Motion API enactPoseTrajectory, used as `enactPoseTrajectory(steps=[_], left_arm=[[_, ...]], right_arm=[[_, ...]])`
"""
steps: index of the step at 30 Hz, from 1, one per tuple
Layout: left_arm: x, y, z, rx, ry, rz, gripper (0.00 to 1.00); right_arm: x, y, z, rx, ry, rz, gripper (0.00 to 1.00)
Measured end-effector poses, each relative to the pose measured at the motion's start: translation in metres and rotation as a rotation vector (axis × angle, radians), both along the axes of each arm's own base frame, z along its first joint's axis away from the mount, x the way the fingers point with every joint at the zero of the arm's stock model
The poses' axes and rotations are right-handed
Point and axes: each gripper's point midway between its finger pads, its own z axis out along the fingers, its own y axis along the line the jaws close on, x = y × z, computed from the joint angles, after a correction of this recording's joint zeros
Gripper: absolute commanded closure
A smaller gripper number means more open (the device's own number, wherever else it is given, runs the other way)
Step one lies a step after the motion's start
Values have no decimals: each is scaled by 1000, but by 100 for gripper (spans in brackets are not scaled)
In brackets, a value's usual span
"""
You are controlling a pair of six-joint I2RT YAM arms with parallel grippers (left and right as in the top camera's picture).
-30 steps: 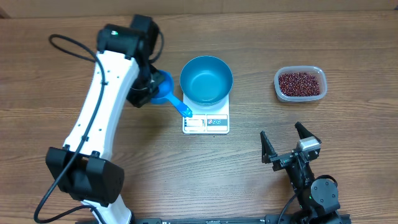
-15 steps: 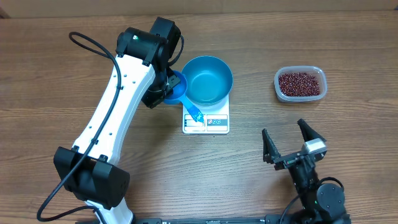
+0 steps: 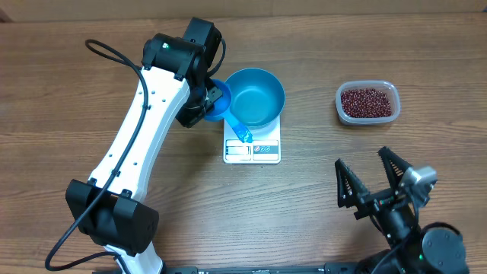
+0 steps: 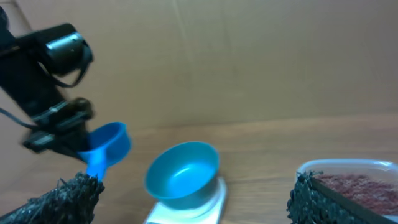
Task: Scoop item into bowl and weigh 150g on scale
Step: 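Reach the right gripper to the scoop and grasp its rim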
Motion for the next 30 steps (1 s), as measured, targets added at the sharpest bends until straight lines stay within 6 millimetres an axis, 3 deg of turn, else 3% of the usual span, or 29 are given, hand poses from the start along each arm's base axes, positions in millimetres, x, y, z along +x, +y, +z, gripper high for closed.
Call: enactPoseTrajectory(steps=[4,8,10,14,19,23,25,29,30], left_arm=[[10,-13,2,-67,-34,-4,96],[15,-28,5,-153,-50,-5,96],[14,-31,5,-171,-42,11,96],[14,-34,6,-191,-35,33,96],[14,-36,6,-205,-34,66,96],[23,-41,9,-245,-60,119,96],[26,-46,11,-277,-69,138,96],[29,-52,14,-312,-73,154,96],[30,-53,14,-319,-73,159,96]], right_arm=[[11,22,15,69,93,95,0],[22,84,33,127,109,420,0],[24,98,34,135,112,500,0],[32,116,38,182,118,597,0],[48,128,48,384,208,644,0],[71,136,23,587,447,604,0],[88,141,0,682,586,554,0],[104,147,-17,746,663,530,1],[107,148,-20,758,673,527,6]])
